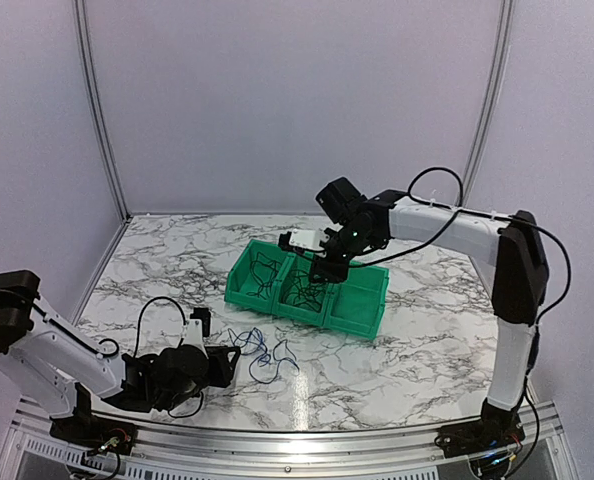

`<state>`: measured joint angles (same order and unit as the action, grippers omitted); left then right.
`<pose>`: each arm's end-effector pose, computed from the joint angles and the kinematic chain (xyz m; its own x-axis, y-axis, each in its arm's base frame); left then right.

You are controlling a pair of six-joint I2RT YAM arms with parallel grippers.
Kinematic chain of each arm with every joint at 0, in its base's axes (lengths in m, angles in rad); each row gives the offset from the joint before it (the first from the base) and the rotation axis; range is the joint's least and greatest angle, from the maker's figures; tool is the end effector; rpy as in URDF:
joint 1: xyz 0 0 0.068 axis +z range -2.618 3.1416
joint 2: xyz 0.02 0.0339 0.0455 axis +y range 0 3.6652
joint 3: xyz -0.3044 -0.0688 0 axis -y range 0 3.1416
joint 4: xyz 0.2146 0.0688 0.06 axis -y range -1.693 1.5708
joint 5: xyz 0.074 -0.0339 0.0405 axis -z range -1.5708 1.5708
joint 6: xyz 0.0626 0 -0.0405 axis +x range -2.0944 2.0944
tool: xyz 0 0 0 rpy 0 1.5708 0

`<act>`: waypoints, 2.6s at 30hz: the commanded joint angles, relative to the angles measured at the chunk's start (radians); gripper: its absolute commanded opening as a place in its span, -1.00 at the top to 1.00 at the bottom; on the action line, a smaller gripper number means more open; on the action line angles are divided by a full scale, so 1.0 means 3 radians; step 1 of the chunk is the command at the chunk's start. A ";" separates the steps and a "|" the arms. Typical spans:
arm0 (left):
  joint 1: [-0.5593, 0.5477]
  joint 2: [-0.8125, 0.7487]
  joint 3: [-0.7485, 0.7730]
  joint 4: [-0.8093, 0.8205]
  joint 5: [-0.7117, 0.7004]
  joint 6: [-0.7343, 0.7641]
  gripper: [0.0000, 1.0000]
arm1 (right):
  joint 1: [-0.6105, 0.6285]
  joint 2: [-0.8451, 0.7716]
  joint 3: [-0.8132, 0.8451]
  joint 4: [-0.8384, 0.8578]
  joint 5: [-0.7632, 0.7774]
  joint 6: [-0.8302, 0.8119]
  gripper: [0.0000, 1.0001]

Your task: Untangle the cables

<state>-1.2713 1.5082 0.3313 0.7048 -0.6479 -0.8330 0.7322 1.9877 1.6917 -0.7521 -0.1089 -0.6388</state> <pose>0.1096 -0.2269 0.1858 -0.5367 -0.2618 -0.8022 0.3065 0.8252 -0.4744 0.3182 0.2952 0.2686 -0.0971 -0.8842 -0.4569 -0.9501 0.2190 -0.2220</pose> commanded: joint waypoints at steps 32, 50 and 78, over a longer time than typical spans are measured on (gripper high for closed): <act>-0.0017 -0.0088 -0.0044 -0.0104 -0.0080 -0.0337 0.19 | 0.0576 0.1008 0.0638 -0.0141 -0.1818 0.1104 -0.21; -0.0017 0.0042 0.0202 -0.0110 -0.0193 -0.0104 0.12 | 0.0576 0.0692 0.0428 -0.0003 -0.1771 0.1204 1.00; 0.0418 0.0959 0.0729 0.0227 0.0243 -0.0165 0.18 | 0.0632 -0.0405 0.0312 -0.0317 -0.2378 0.0569 1.00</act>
<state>-1.1507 1.7943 0.5396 0.7383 -0.6132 -0.8829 0.9127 1.9160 1.7321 -0.7929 -0.7948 -0.4068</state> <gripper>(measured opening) 0.414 0.021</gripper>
